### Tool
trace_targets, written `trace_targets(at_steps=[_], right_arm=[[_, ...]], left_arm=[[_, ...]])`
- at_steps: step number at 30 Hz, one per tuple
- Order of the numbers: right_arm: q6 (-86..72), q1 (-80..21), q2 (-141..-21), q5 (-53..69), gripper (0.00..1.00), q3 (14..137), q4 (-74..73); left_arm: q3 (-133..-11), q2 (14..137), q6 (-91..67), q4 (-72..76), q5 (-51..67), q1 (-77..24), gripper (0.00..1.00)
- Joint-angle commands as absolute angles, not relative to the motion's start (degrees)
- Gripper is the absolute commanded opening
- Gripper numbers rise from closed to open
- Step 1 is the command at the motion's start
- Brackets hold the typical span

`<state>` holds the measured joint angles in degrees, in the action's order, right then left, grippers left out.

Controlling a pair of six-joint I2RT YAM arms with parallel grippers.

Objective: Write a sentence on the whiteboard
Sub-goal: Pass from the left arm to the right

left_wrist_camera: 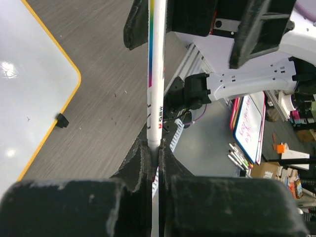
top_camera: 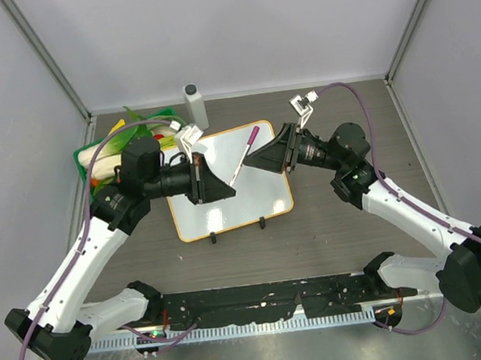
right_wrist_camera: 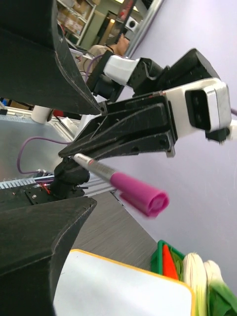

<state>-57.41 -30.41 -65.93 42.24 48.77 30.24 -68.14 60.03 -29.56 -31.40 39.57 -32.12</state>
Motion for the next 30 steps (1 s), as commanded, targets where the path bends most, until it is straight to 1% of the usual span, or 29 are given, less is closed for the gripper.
trace_targets(at_steps=[1,2,3,9,12,14,20,30], right_arm=[[-57.1,-32.2,-66.4,45.1,0.7,52.2,36.7],[-57.0,-32.6,-66.6,45.4,0.68,52.1,36.6],[-57.0,-32.8,-67.0,45.5,0.64,52.1,36.6],[-57.1,-33.6,-67.8,47.2,0.57,51.4,36.9],[-57.0,-33.8,-67.9,48.2,0.47,50.9,37.4],[-57.1,-33.7,-68.3,49.2,0.44,50.7,37.7],[-59.1,-33.7,-68.0,49.7,0.42,49.5,40.7],[-60.0,-33.8,-69.7,55.2,0.41,50.2,41.6]], left_arm=[[-66.5,59.2,-32.3,-25.1,44.1,-31.9,0.0],[-65.9,59.2,-32.9,-24.4,44.6,-31.9,0.0],[-65.6,59.3,-33.3,-23.8,45.0,-31.8,0.0],[-64.9,60.7,-34.6,-21.8,48.6,-31.9,0.0],[-64.6,61.0,-34.2,-21.8,48.9,-31.9,0.0],[-64.3,61.0,-34.4,-21.4,49.6,-31.9,0.0],[-64.3,61.3,-34.2,-21.4,52.4,-31.9,0.0],[-65.0,61.8,-34.1,-22.3,54.5,-31.9,0.0]])
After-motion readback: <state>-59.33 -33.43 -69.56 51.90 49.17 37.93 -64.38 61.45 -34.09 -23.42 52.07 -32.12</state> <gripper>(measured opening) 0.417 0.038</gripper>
